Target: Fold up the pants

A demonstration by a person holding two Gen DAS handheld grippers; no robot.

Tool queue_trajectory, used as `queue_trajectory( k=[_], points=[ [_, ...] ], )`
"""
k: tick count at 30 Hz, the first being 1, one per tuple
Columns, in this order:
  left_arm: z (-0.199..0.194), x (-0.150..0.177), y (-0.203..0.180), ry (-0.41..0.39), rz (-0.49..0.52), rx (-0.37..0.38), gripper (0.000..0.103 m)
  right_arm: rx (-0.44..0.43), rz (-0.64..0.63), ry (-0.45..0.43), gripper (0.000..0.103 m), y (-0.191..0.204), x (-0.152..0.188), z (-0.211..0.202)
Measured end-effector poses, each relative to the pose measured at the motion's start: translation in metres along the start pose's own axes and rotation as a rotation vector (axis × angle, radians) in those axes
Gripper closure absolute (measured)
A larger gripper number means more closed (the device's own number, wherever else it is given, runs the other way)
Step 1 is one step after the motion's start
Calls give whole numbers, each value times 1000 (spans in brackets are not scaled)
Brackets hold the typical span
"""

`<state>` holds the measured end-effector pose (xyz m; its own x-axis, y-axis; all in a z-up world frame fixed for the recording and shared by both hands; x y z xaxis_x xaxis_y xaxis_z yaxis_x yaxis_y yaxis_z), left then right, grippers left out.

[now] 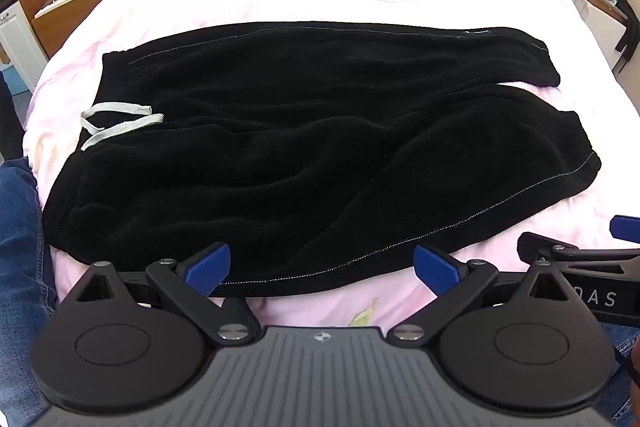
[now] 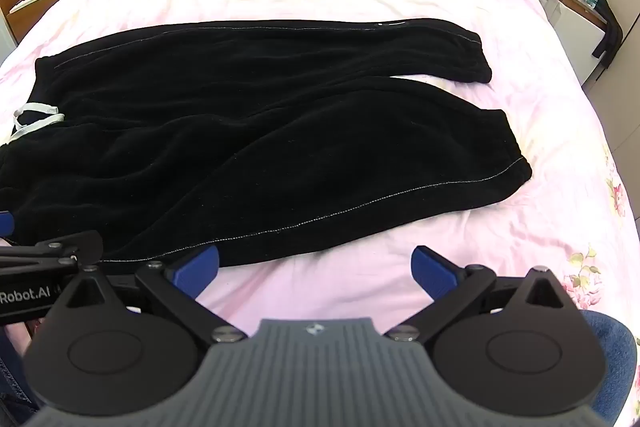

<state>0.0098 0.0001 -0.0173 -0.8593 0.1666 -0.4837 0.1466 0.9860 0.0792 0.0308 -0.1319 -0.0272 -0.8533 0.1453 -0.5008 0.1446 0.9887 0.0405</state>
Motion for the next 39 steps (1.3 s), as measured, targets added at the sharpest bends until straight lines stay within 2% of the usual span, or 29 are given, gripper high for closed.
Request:
queue_trajectory(
  k=[39],
  points=[
    [-3,-4,2,-5,2,0,0,9,-6,-8,5,1,-1,-3]
  ],
)
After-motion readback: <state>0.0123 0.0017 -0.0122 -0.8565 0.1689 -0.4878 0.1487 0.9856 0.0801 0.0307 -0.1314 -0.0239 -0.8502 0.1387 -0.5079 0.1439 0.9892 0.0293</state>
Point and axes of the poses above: each gripper's, at about its wrist camera, not at the fingertips, and z roughly the way its jaws point, y to its left, x to its underside, the point moved 2 cm from there along z, roughly the way its jaws point, and after that the axes turned 12 degrees about z, right-handed, at the moved point
